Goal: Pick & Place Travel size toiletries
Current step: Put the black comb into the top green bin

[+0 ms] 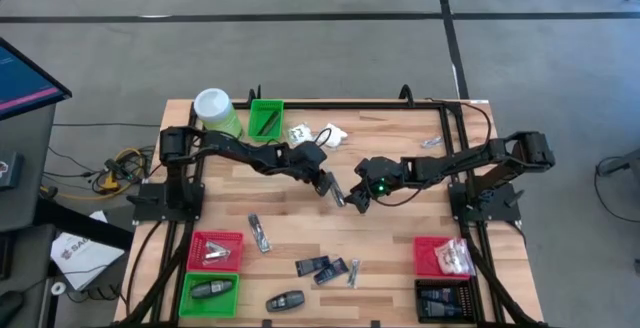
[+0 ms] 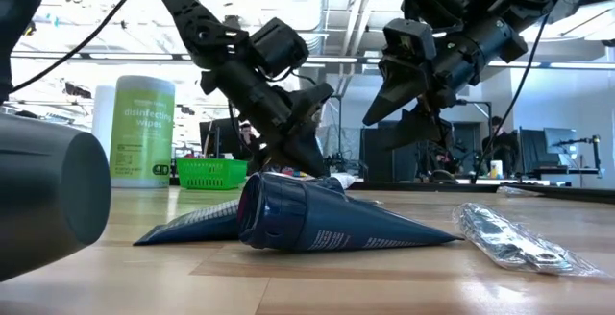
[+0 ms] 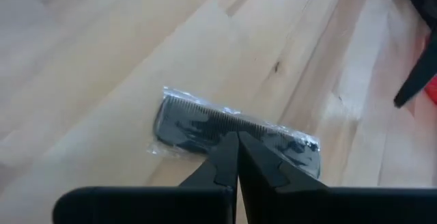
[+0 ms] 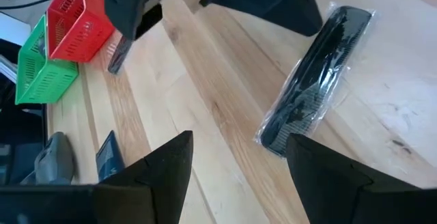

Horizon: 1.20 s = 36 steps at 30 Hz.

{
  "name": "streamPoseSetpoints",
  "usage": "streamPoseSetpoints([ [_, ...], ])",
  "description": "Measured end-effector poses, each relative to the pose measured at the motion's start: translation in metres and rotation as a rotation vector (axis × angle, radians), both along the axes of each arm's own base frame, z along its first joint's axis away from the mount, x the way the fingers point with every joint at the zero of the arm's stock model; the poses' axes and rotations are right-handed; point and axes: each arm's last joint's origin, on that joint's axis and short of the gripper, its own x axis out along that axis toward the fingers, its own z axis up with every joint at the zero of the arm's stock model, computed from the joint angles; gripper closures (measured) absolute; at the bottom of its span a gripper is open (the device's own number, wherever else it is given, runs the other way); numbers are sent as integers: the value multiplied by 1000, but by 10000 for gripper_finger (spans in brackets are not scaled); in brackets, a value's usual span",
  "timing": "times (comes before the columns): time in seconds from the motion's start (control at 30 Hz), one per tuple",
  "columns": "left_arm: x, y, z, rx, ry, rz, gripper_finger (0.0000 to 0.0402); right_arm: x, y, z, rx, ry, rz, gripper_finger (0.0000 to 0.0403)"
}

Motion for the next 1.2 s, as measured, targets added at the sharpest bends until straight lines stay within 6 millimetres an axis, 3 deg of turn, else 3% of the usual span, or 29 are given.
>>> streamPoseSetpoints([
  [0.2, -1, 3, -16, -39, 53, 2, 401, -1, 0, -1, 7, 14, -3, 177],
  [0.4, 3, -13, -21, -68, 66, 5, 401, -1, 0, -2, 7, 24, -3, 177],
  [0.83, 5, -100, -21, -115, 80, -82, 401, -2, 0, -3, 8, 37, -3, 177],
  [1.0, 9, -89, -20, -114, 38, -57, 401, -2, 3, -3, 11, 38, 10, 177],
  [1.2, 13, -45, -15, -83, -14, -23, 401, -3, 14, -3, 31, 41, 32, 177],
])
